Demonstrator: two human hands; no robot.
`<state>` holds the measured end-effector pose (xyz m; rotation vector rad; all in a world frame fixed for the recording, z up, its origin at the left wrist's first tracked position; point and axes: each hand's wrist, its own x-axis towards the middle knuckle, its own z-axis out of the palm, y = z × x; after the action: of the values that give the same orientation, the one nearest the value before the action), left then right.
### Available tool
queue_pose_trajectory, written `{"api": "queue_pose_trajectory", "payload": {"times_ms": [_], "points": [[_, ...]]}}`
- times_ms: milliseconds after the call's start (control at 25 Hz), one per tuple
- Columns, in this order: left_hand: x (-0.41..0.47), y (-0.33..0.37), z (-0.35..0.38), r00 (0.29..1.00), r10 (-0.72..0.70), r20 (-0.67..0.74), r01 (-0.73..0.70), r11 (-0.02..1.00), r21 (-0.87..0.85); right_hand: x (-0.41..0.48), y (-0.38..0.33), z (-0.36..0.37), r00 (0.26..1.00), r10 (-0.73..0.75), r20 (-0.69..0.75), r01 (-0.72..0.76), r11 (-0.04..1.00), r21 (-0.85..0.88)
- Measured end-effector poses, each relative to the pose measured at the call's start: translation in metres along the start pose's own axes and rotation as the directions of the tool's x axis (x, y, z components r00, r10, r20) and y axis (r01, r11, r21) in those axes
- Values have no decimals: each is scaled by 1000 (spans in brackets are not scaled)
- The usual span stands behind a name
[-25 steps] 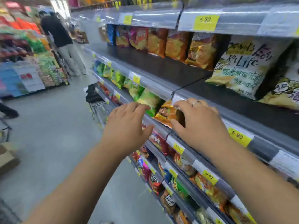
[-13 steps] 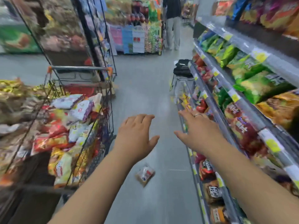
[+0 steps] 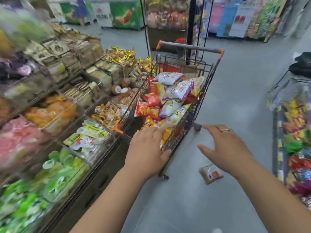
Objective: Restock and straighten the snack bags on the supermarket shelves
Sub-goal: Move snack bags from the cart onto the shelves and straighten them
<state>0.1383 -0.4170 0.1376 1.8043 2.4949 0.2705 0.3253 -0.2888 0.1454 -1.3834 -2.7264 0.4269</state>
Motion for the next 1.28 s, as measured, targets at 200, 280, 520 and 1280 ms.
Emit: {"api": "queue_pose_trajectory", "payload": {"times_ms": [200, 280, 520, 1280], "points": [[2, -49, 4, 999, -51, 9, 51, 999, 8, 32, -23, 14, 995, -78, 60, 77, 997, 18], [15, -64, 10, 998, -65, -21, 66, 998, 21, 54, -20, 15, 993, -90, 80, 89, 996, 13], [102, -101, 33, 996, -85, 34, 84, 996, 23, 153, -16, 32, 980, -145, 138, 146, 989, 1], [342, -210, 94, 956, 118, 269, -67, 979, -191, 361, -39, 114, 950, 207, 232, -240, 963, 121]]}}
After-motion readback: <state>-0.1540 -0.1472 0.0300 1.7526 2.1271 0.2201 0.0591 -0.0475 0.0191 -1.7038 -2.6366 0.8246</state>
